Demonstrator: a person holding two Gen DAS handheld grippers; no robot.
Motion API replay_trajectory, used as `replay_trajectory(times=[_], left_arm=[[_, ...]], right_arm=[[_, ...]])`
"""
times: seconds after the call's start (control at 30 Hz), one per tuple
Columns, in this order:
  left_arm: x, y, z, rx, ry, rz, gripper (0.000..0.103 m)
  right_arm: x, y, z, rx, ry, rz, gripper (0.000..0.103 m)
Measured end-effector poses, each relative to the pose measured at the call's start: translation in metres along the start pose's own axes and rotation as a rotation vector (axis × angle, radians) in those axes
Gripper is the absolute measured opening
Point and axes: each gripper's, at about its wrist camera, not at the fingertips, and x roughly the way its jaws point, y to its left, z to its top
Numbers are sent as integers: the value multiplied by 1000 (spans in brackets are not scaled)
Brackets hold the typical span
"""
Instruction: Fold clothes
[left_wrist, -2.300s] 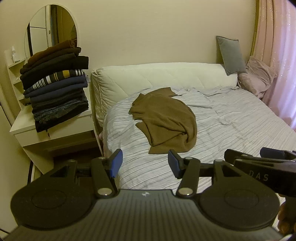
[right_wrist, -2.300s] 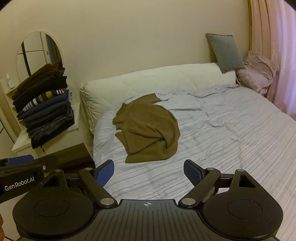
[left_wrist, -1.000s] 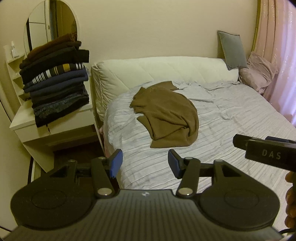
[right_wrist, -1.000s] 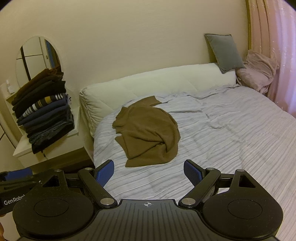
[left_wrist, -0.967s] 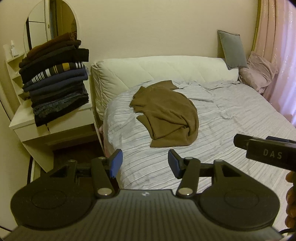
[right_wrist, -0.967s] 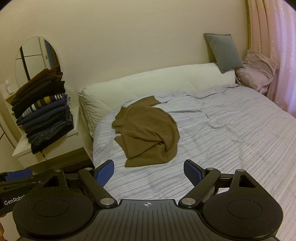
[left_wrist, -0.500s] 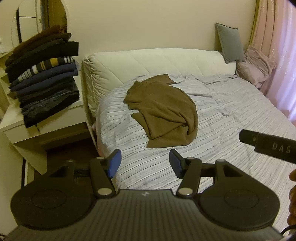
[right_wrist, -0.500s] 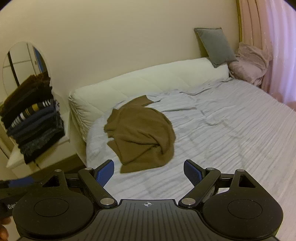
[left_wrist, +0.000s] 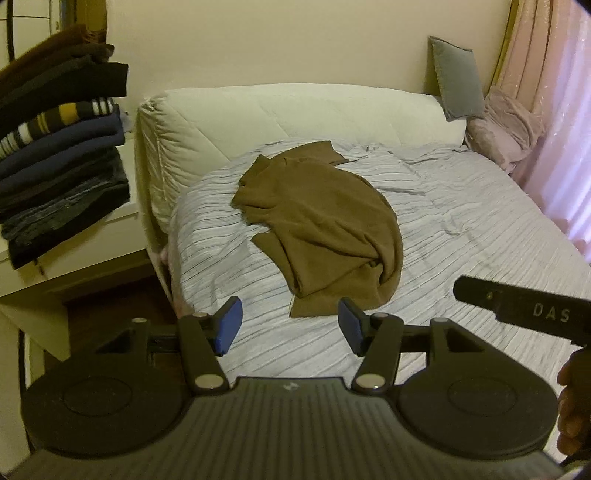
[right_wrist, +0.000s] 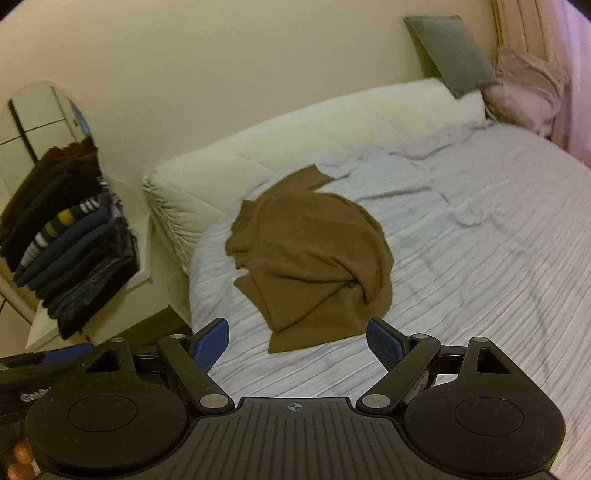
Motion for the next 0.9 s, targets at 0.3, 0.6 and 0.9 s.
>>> replay_trajectory(times=[0.3, 0.6, 0.9], left_arm=[[59, 20, 39, -39, 74, -44, 53], [128, 36, 78, -31, 147, -91, 53], [199, 39, 108, -44, 220, -79, 53]], right_arm=[[54, -4, 25, 15, 48, -61, 85], [114, -11, 55, 39, 101, -113, 85], [180, -23, 86, 50, 161, -152, 85]])
